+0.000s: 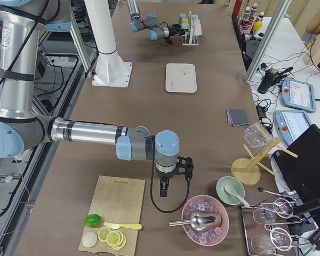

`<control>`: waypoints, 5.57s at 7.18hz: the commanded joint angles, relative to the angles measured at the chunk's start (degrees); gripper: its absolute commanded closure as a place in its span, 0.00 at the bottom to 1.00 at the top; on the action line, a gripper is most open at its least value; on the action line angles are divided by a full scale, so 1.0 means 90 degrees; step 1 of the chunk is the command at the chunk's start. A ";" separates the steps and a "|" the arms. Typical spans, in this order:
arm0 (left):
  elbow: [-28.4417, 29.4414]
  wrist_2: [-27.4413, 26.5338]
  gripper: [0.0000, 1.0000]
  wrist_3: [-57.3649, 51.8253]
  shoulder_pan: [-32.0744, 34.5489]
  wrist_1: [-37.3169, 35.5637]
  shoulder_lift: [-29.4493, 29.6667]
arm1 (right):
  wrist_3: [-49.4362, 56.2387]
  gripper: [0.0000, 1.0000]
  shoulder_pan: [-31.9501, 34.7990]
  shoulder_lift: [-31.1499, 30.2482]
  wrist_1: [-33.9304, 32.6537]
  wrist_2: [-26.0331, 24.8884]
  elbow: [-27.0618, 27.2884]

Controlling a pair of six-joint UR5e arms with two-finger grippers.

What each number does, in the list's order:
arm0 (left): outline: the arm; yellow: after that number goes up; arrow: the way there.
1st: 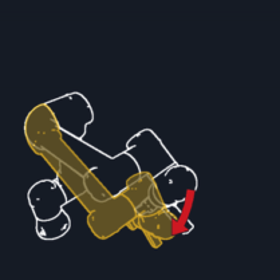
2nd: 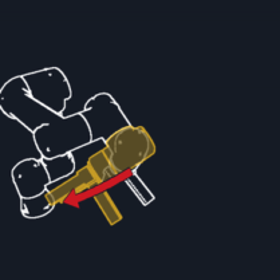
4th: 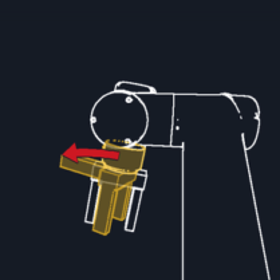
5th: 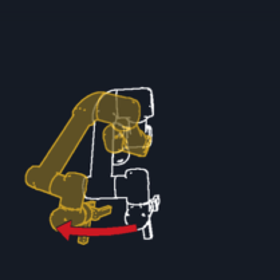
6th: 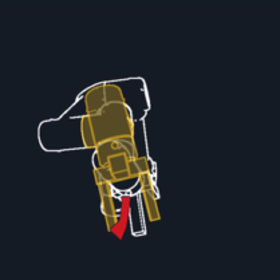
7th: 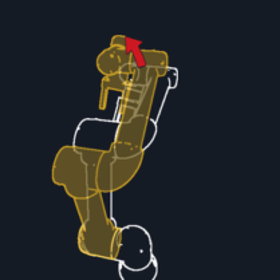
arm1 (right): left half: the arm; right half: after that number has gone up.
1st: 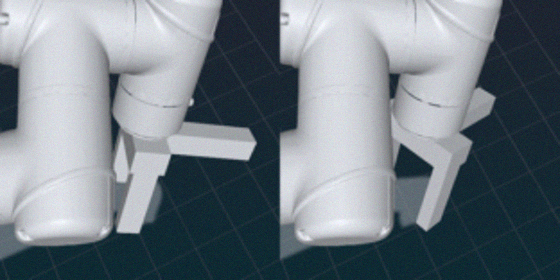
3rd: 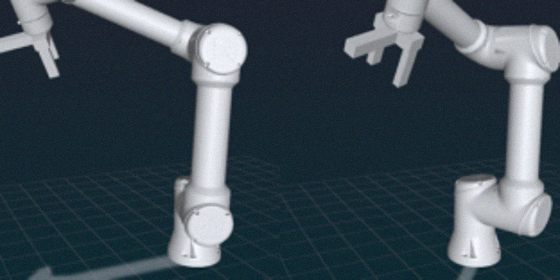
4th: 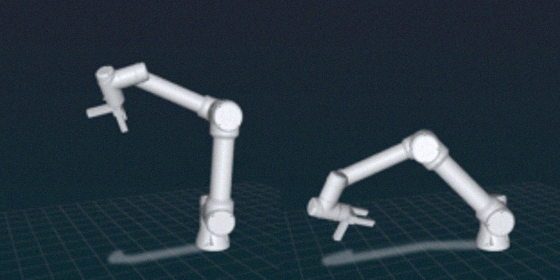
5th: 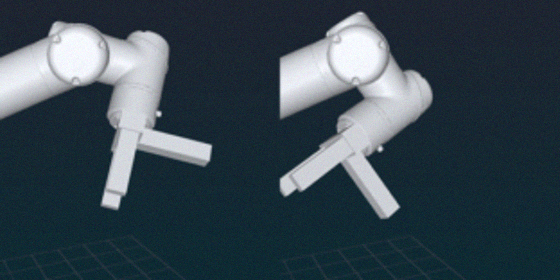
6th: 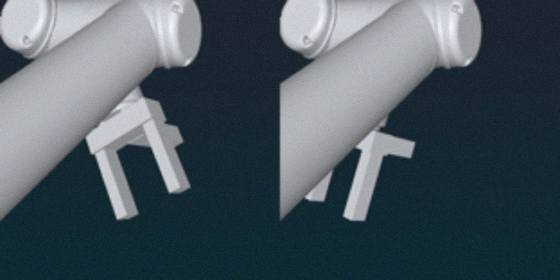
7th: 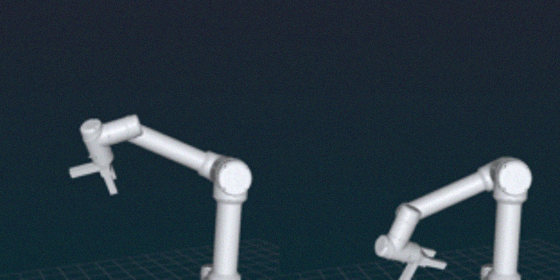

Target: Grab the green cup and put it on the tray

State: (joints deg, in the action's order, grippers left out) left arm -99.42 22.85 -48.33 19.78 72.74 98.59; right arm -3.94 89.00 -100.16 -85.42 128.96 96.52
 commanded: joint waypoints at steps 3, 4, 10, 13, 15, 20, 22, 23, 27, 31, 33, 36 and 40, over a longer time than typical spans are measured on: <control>-0.0241 -0.0291 0.96 -0.0782 -0.0020 0.0756 -0.0047 | -0.0002 0.00 -0.0055 0.0084 -0.0001 -0.0042 -0.0128; -0.0329 -0.0284 0.97 -0.0879 -0.0020 0.0766 -0.0066 | -0.0002 0.00 -0.0055 0.0093 -0.0001 -0.0003 -0.0080; -0.0865 -0.0235 0.99 -0.0880 0.0058 0.0901 -0.0379 | -0.0002 0.00 -0.0055 0.0045 -0.0001 -0.0012 -0.0119; -0.1354 -0.0264 0.99 -0.0938 0.0048 0.1243 -0.0787 | -0.0002 0.00 -0.0055 0.0045 -0.0001 0.0007 -0.0128; -0.1822 -0.0254 0.98 -0.1007 0.0038 0.1420 -0.1081 | 0.0008 0.00 -0.0055 0.0045 -0.0001 0.0007 -0.0128; -0.1961 0.0036 0.96 -0.0910 -0.0254 0.3554 -0.1150 | 0.0008 0.00 -0.0055 0.0045 -0.0001 0.0017 -0.0128; -0.1999 0.0682 1.00 -0.0909 -0.0235 0.4337 -0.1131 | 0.0008 0.00 -0.0055 0.0045 -0.0001 0.0017 -0.0128; -0.2038 0.0954 1.00 -0.0909 -0.0235 0.4804 -0.1121 | 0.0008 0.00 -0.0055 0.0045 -0.0001 0.0017 -0.0128; -0.2526 0.1811 1.00 -0.0880 -0.0041 0.5404 -0.1170 | 0.0008 0.00 -0.0055 0.0045 -0.0011 0.0017 -0.0128; -0.2478 0.2968 1.00 0.0675 0.0488 0.5287 -0.1160 | 0.0008 0.00 -0.0055 0.0045 -0.0001 0.0017 -0.0128; -0.2478 0.3114 1.00 0.2460 0.0458 0.5297 -0.1160 | 0.0008 0.00 -0.0055 0.0045 -0.0011 0.0017 -0.0128; -0.2342 0.4078 1.00 0.3915 0.0331 0.5327 -0.1007 | 0.0008 0.00 -0.0055 0.0045 -0.0011 0.0017 -0.0128; -0.1269 0.4530 1.00 0.4274 0.0312 0.5336 0.0799 | -0.0002 0.00 -0.0055 0.0064 -0.0011 0.0027 -0.0119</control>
State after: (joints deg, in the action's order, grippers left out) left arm -113.60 62.77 -11.60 22.75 120.47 100.79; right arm -3.95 88.51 -99.67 -85.52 129.20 95.44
